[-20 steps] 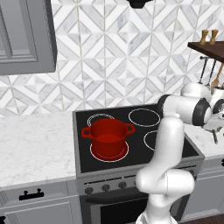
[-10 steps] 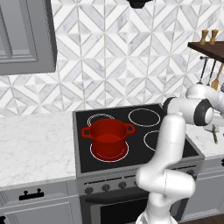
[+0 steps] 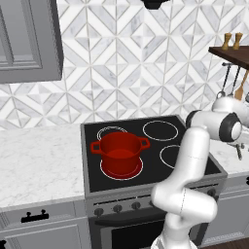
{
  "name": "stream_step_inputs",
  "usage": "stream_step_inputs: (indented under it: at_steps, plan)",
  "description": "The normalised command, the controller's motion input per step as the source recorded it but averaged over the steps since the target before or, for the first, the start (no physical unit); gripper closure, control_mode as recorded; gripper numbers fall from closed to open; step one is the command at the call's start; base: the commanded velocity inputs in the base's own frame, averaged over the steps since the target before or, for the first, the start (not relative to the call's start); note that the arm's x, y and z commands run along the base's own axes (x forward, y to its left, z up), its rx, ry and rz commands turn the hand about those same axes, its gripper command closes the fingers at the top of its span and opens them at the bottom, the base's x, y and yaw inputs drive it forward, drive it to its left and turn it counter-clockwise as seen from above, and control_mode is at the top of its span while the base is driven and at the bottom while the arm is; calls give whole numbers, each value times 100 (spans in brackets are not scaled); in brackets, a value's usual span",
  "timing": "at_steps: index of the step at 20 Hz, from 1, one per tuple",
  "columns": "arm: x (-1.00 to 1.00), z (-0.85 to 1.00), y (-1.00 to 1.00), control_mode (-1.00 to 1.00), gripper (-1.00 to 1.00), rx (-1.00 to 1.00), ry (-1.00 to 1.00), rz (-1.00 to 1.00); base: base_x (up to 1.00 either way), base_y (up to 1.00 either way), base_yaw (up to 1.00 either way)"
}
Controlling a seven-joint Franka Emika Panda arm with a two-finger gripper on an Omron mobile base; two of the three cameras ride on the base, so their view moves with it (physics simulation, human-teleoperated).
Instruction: Put the potato and tomato in the pot. Retrieve the spatula and lightly stir the vegetables in the pot.
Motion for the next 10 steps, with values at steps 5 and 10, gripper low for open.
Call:
stream_step_inputs:
  at_steps: [5, 10]
  plan:
    - [-5, -42, -5, -100, -100, 0, 0, 1, 0, 0, 0]
    - [0, -40, -14, -100, -100, 0, -1, 5, 0, 0, 0]
